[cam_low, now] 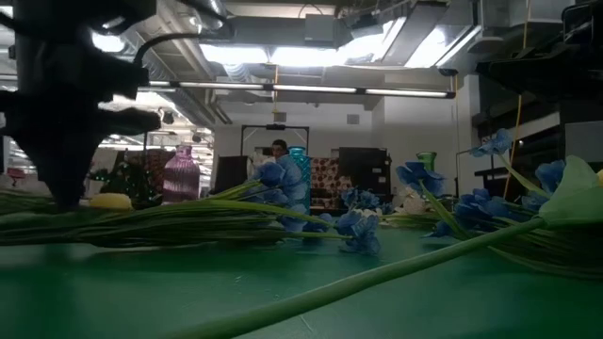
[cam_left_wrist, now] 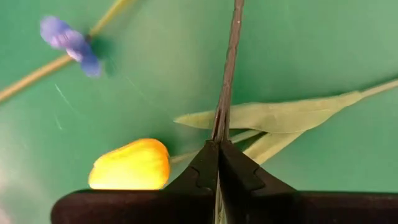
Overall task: Sort flowers into vase by color
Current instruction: Put the top left white flowers into the violet vase
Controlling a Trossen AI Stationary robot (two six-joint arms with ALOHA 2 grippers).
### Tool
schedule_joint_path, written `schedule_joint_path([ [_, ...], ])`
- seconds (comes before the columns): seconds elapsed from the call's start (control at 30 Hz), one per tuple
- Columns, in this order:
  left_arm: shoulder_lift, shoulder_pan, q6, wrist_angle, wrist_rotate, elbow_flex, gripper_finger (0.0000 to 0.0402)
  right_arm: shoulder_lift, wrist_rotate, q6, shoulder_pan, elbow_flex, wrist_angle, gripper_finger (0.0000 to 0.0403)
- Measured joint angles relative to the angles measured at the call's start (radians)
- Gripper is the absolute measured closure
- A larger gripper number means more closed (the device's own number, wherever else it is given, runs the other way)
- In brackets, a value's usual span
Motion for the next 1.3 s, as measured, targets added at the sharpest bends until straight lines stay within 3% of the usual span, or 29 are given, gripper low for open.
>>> schedule_joint_path([
  [0.57,0.0,0.0,0.062,-0.241,-0.105,0.204,0.04,0.0,0.0,0.0,0.0,0.0,0.0,0.0242],
  [0.87,-0.001,0.0,0.107,-0.368,-0.23,0.299,0.0399,0.0,0.0,0.0,0.0,0.0,0.002,0.0242],
  [1.03,-0.001,0.0,0.127,-0.452,-0.341,0.363,0.0398,0.0,0.0,0.0,0.0,0.0,0.003,0.0242],
  [1.3,-0.001,0.0,0.23,-0.647,-0.631,0.461,0.04,0.0,0.0,0.0,0.0,0.0,0.003,0.0242],
])
